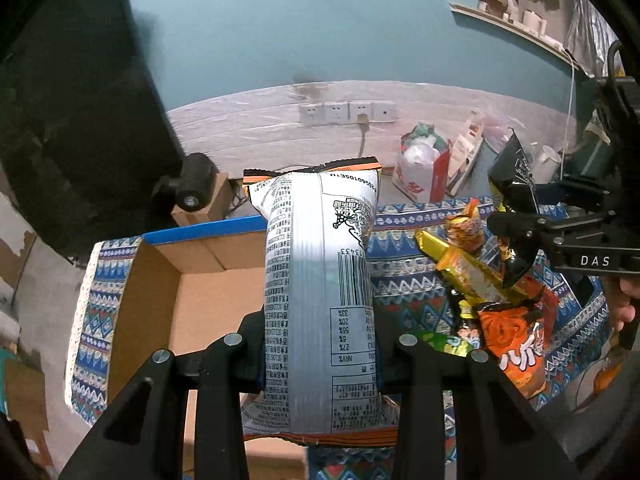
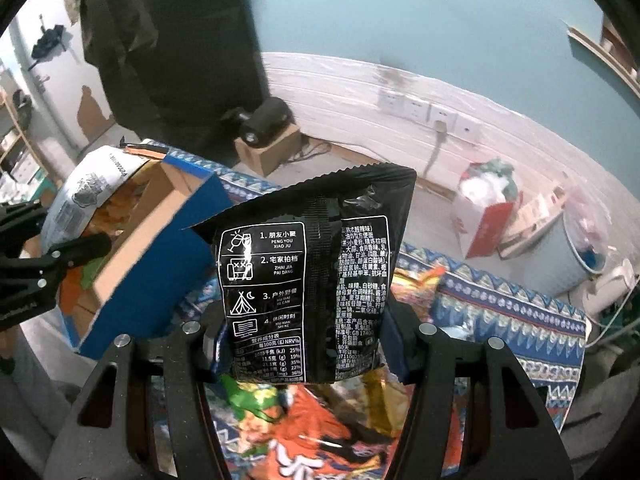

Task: Organize snacks
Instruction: 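Carry the white chip bag into the box and open the left gripper, then lower the black bag into the box and open the right gripper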

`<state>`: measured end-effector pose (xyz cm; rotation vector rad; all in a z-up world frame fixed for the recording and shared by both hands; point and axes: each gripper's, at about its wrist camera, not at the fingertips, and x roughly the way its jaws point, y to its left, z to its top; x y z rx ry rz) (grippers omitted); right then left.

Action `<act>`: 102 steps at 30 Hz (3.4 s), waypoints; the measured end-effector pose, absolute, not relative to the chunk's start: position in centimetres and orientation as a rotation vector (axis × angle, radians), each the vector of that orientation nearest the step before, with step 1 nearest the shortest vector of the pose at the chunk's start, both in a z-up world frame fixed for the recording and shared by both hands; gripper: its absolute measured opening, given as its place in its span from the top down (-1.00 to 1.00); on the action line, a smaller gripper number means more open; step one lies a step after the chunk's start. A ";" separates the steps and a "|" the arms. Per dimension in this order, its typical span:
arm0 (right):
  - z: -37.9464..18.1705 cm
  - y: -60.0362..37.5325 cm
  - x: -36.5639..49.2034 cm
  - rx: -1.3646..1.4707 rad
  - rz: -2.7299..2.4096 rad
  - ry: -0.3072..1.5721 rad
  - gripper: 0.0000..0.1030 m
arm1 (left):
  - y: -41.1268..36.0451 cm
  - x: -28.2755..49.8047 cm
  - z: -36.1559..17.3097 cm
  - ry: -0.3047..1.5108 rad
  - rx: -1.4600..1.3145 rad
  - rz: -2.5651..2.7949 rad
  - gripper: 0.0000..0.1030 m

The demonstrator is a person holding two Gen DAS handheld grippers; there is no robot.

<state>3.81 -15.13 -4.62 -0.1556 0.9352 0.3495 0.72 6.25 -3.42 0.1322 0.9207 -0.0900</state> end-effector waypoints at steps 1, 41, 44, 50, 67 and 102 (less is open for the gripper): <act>-4.6 -14.7 3.8 -0.159 0.358 0.934 -0.15 | 6.6 0.6 -3.4 0.920 0.129 -0.085 0.28; -7.8 4.9 6.6 -0.279 0.606 1.010 -0.15 | 20.6 -1.6 -10.0 1.060 -0.046 0.173 0.09; -8.3 5.5 6.7 -0.282 0.618 1.022 -0.15 | 20.8 -1.8 -9.8 1.054 -0.040 0.194 -0.22; -9.4 6.8 7.0 -0.290 0.637 1.047 -0.16 | 21.7 -2.8 -8.8 1.044 -0.047 0.216 -0.27; -10.8 8.0 7.1 -0.312 0.659 1.082 -0.49 | 22.0 -3.4 -8.1 1.033 -0.032 0.234 -0.31; -5.3 -9.4 2.4 -0.208 0.435 1.050 -0.55 | 7.5 -2.3 -7.3 1.049 0.100 -0.045 -0.50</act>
